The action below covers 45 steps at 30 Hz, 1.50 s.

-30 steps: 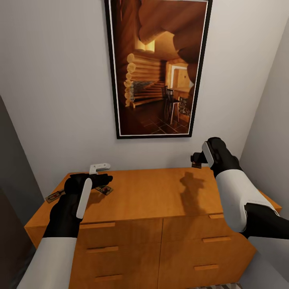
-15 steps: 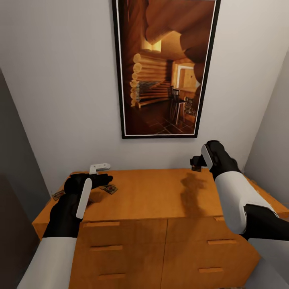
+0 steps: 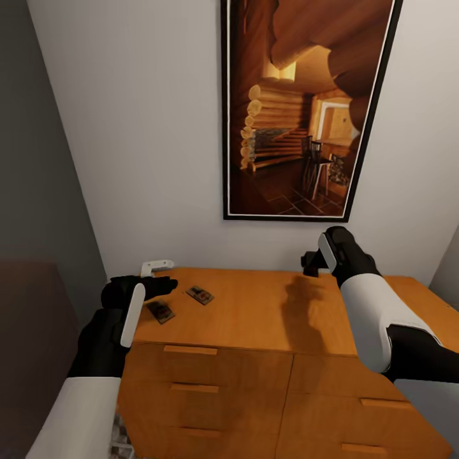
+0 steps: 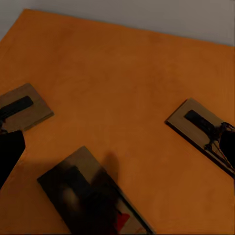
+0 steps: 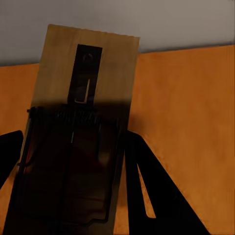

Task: Take the four mousetraps from the cabinet in the bathroom and place them on the bathroom floor. Make sure all four end up on the same floor surface, and ensure that at least two of them are either under or directly next to the same bathroom sink.

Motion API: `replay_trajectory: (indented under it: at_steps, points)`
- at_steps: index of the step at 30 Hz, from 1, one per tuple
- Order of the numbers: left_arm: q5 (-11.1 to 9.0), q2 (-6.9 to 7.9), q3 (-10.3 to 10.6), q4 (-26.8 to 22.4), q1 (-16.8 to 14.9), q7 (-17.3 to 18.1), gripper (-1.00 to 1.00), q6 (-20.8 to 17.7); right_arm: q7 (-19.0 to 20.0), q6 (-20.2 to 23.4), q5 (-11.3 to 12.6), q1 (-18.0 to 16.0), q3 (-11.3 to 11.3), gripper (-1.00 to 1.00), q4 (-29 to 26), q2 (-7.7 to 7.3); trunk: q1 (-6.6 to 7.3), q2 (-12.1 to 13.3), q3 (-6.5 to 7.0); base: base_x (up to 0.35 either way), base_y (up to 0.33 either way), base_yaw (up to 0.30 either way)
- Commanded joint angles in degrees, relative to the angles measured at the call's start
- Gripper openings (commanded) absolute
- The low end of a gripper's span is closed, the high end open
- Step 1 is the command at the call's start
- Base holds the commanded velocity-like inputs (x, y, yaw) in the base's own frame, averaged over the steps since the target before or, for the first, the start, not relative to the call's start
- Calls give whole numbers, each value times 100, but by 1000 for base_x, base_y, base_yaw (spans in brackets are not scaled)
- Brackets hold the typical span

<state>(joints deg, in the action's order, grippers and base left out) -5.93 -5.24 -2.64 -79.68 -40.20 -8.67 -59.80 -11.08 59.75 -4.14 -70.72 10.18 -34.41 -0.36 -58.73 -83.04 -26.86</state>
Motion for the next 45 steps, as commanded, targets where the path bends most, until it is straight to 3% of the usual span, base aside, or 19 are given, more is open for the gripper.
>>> replay_trajectory:
  at_steps: [1,15,35,39,45]
  points:
    - [-61,-7,-7,0,-6,-50,100,-20,16,25,-26,-2,20,-100,10,2,0,-4,-7,0,0,274]
    - [-66,-20,-5,14,-6,-48,100,-20,15,25,-43,14,19,-100,99,-6,0,-4,-7,0,0,245]
    - [-61,-47,1,266,-6,-104,100,-20,9,25,-43,14,20,-100,101,-8,0,-4,-7,0,0,14]
    - [-59,-143,-17,321,-6,-478,100,-20,9,25,-43,14,20,-100,101,-8,0,-4,-7,0,0,0]
    - [-108,-458,-6,331,-4,-1552,100,-20,9,25,-43,14,20,-100,101,-7,0,-4,-7,0,0,0]
